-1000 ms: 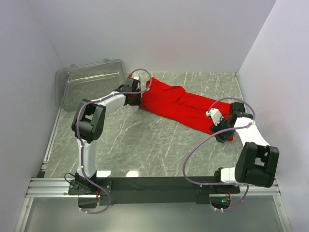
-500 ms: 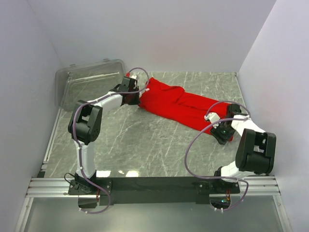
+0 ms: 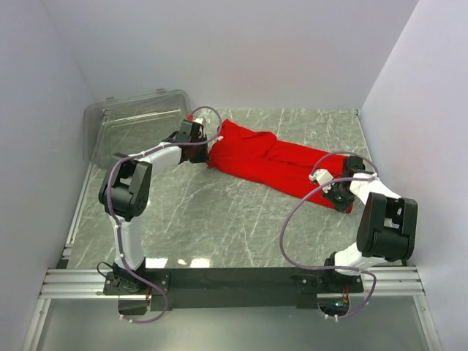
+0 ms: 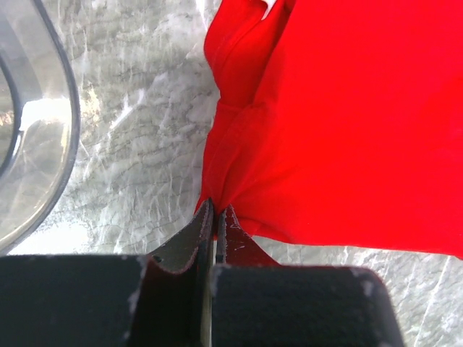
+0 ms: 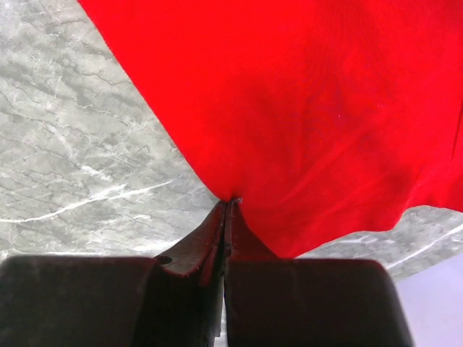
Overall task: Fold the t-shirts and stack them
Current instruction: Fold the tshirt
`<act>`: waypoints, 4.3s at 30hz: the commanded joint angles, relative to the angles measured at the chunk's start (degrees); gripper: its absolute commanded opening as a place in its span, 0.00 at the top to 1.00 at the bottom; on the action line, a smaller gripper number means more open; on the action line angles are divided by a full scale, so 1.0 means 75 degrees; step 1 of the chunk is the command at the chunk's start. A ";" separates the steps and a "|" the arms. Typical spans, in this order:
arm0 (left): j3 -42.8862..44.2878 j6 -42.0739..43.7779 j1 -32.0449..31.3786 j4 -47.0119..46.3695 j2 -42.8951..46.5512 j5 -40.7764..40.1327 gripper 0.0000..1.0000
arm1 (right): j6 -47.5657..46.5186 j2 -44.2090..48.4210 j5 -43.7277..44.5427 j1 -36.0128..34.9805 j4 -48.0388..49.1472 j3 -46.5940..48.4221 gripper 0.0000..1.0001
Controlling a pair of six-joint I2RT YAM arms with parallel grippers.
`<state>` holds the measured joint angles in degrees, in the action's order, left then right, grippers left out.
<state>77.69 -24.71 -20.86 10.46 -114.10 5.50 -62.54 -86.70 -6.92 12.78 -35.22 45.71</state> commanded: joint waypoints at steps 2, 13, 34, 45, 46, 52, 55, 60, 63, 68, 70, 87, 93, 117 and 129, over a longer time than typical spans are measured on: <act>-0.0081 0.0060 0.0063 -0.0258 0.0495 0.0146 0.99 | -0.0320 0.0320 -0.0073 0.0078 0.0056 -0.0189 1.00; -0.0666 0.0189 0.0110 -0.0269 0.0987 0.0298 0.99 | -0.1597 0.1890 -0.0378 0.0558 -0.1713 -0.0563 1.00; -0.1651 0.0692 0.0461 0.0234 0.2335 0.0039 0.49 | -0.1528 0.2536 -0.0648 0.0664 -0.2323 -0.0798 0.68; -0.1957 0.0752 0.0461 -0.0199 0.1576 0.1646 0.56 | -0.1622 0.2642 -0.0894 0.0676 -0.2581 -0.0868 0.65; -0.1864 0.0728 0.0473 -0.0164 0.1469 0.1634 0.58 | -0.1610 0.2618 -0.0894 0.0676 -0.2569 -0.0857 0.65; -0.1336 0.0810 0.0461 -0.0024 0.0953 0.1506 0.63 | -0.1458 0.2478 -0.0765 0.0675 -0.2277 -0.0939 0.64; -0.1195 0.0880 0.0461 0.0094 0.0835 0.1470 0.66 | -0.1259 0.2279 -0.0672 0.0676 -0.1961 -0.1033 0.64; -0.1171 0.0892 0.0473 0.0024 0.0718 0.1564 0.74 | -0.1071 0.1705 -0.0671 0.0676 -0.1574 -0.1068 0.65; -0.1101 0.0869 0.0461 0.0000 0.0671 0.1681 0.87 | -0.0954 0.1458 -0.0753 0.0664 -0.1480 -0.1044 0.65; -0.1124 0.1068 0.0461 0.0140 0.0823 0.1669 0.94 | -0.0942 0.1259 -0.0789 0.0652 -0.1386 -0.1114 0.81; -0.1136 0.1267 0.0473 0.0234 0.0928 0.1658 0.97 | -0.0895 0.1177 -0.0800 0.0652 -0.1351 -0.1103 0.95; -0.0949 0.2041 0.0532 0.0891 0.1269 -0.0451 0.99 | -0.1200 0.1704 -0.0542 0.0734 -0.1702 -0.1267 1.00; -0.0714 0.1935 0.0532 0.1008 0.1058 -0.0709 0.99 | -0.1223 0.1915 -0.0589 0.0734 -0.1772 -0.1361 1.00; -0.1451 0.1420 0.0532 0.0633 0.3283 -0.0862 0.43 | 0.0872 0.1507 -0.3413 0.0582 -0.2979 0.2350 0.47; -0.2728 -0.0044 0.0579 -0.0058 0.4807 -0.0804 0.28 | 0.4809 -0.1586 -0.3917 -0.1527 -0.1714 0.5300 0.46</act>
<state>59.13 -19.51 -16.88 13.21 -80.40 -1.58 -38.83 -94.17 -34.52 3.95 -53.19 77.67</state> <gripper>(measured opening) 0.716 0.536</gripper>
